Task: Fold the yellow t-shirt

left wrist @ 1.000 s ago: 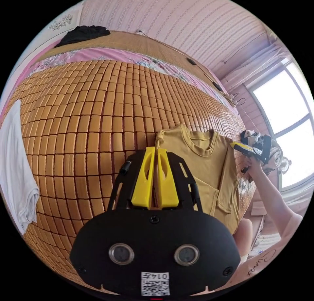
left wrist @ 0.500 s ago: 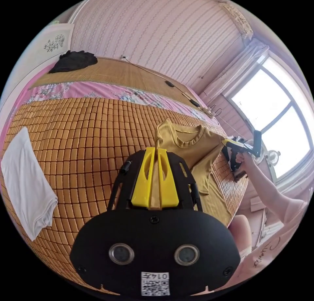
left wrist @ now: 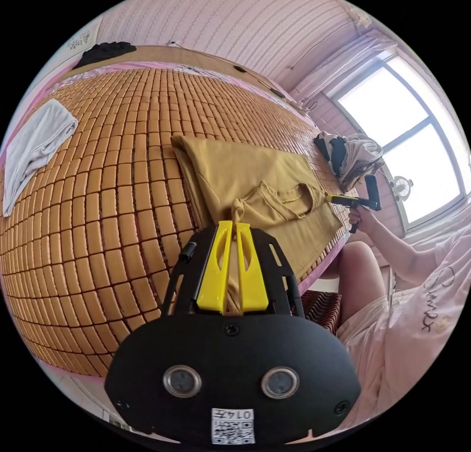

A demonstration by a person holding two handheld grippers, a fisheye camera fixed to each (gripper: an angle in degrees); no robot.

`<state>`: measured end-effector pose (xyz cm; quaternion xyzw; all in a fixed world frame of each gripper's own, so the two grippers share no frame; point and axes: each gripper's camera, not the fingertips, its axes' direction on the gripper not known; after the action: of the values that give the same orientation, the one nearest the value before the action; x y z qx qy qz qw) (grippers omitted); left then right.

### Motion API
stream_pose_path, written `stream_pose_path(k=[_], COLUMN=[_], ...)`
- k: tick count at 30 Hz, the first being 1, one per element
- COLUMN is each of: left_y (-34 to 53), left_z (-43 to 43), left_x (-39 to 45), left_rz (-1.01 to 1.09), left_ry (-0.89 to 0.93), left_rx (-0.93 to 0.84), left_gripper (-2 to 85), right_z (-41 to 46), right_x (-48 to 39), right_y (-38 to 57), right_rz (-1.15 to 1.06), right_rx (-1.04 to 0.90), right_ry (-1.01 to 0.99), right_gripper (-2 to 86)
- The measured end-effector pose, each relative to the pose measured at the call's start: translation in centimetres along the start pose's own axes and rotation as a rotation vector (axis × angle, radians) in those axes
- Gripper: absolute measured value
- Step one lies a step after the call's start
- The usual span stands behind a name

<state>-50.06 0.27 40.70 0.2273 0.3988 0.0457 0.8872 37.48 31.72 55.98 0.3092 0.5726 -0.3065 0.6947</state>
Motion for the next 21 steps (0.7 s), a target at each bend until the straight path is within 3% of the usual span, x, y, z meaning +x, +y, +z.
stream_pose_path(k=[12, 16, 21], left_y=[1.7, 2.5, 1.4], left_z=[0.7, -2.3, -5.2], left_x=[2.1, 2.1, 5.5], left_rz=[0.030, -0.003, 0.097], left_ry=[-0.011, -0.049, -0.130], left_rx=[-0.090, -0.048, -0.028], left_gripper=[0.2, 3.1, -0.1], right_z=[-0.1, -1.6, -3.6], right_x=[-2.0, -2.7, -7.1], right_y=[1.8, 3.0, 2.9], right_rz=[-0.078, -0.058, -0.154], right_rx=[-0.100, -0.090, 0.013], right_ry=[0.089, 0.153, 0.248], right_gripper=[2.0, 4.7, 6.6])
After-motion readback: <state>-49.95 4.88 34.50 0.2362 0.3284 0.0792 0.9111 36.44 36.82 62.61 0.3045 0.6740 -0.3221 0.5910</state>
